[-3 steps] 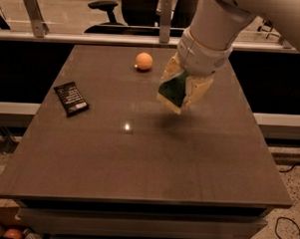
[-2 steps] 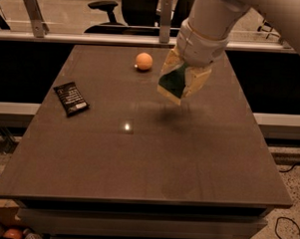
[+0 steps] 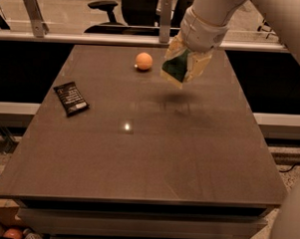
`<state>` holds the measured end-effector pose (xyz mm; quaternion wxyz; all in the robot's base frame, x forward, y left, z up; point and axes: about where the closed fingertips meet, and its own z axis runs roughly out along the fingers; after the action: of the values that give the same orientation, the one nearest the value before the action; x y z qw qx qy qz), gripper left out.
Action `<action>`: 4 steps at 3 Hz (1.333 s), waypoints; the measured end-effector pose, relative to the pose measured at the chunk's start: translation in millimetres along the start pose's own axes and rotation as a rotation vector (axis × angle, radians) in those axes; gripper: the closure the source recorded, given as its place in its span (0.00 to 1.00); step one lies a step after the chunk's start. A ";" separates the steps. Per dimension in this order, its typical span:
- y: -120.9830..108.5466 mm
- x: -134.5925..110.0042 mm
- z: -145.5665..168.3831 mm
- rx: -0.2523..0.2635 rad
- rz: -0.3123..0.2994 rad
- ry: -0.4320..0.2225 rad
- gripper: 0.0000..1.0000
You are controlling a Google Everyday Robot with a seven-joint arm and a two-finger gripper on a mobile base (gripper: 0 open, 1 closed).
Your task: Move sponge near orange
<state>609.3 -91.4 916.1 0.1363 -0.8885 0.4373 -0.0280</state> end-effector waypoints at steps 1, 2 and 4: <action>-18.1 12.3 6.0 0.015 -0.001 -0.019 1.00; -38.5 19.8 15.8 0.018 -0.006 -0.038 1.00; -86.1 26.8 54.8 -0.012 -0.029 -0.073 1.00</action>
Offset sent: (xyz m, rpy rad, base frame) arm 0.0660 0.0140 -0.0060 0.0426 0.0444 0.0302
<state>701.3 -50.6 884.5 0.1467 -0.8958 0.4194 0.0052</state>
